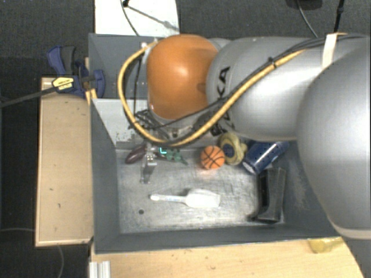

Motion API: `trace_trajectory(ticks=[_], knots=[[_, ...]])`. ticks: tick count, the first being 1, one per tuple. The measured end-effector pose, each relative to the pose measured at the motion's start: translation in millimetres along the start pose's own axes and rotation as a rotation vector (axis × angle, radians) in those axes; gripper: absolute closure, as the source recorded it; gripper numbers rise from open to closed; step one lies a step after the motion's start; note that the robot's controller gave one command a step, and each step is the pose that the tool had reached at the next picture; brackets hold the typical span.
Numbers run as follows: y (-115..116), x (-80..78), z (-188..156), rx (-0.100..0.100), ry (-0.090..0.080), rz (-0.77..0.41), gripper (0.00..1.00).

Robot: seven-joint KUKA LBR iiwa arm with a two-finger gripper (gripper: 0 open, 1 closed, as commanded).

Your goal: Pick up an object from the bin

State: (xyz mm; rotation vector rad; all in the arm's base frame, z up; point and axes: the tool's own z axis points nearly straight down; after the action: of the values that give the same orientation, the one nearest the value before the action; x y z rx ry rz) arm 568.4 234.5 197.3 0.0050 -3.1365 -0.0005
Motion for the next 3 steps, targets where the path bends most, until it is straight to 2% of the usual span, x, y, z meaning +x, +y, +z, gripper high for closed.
trace_trajectory(ticks=[1, 2, 3], knots=[[-1.1, -2.2, -4.6, -0.002, -0.008, 0.005, 0.0], [-14.4, -8.1, 36.3, -0.003, -0.013, -0.077, 0.0], [-30.4, -13.3, 102.3, -0.002, -0.009, -0.069, 0.0]])
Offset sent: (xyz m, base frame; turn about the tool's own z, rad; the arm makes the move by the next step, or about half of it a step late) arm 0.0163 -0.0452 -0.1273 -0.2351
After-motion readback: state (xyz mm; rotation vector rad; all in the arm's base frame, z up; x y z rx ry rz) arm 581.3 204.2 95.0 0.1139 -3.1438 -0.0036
